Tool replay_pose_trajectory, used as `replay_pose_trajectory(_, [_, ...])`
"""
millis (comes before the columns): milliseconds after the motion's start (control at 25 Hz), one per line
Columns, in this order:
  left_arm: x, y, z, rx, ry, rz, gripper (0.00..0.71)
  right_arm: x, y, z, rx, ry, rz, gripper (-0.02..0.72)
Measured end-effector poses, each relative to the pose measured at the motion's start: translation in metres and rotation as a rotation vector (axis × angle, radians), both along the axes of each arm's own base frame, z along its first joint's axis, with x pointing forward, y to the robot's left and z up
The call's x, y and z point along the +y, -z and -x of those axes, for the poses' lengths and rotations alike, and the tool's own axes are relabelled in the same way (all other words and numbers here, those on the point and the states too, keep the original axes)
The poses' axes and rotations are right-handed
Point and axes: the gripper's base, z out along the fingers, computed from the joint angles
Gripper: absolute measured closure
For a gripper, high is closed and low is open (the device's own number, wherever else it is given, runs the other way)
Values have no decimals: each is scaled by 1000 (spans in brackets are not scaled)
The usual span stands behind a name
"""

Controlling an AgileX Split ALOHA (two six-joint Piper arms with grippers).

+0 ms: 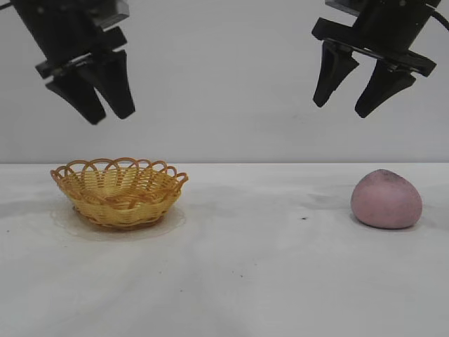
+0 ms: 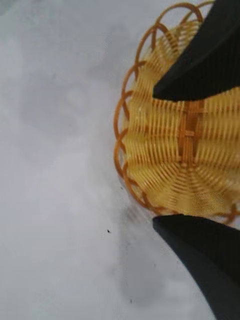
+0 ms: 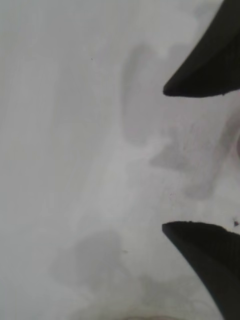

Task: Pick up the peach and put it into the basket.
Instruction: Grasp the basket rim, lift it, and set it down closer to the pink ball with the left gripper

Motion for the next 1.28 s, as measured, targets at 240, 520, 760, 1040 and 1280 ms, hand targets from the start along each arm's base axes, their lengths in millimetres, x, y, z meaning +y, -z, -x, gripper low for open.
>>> replay_pose_trajectory(240, [-2, 21, -21, 112, 32, -52, 279, 0, 0, 0, 0, 0, 0, 265])
replay_pose_trajectory(520, [-5, 45, -47, 127, 43, -69, 279, 0, 0, 0, 2, -1, 0, 265])
replay_pose_trajectory(760, [-5, 64, -51, 158, 52, -100, 279, 0, 0, 0, 5, -2, 0, 265])
replay_pose_trajectory(1040, [-27, 81, -46, 176, 134, -156, 532, 0, 0, 0, 3, -2, 0, 265])
replay_pose_trajectory(1280, [-37, 76, -42, 192, 49, -212, 634, 0, 0, 0, 3, -2, 0, 265])
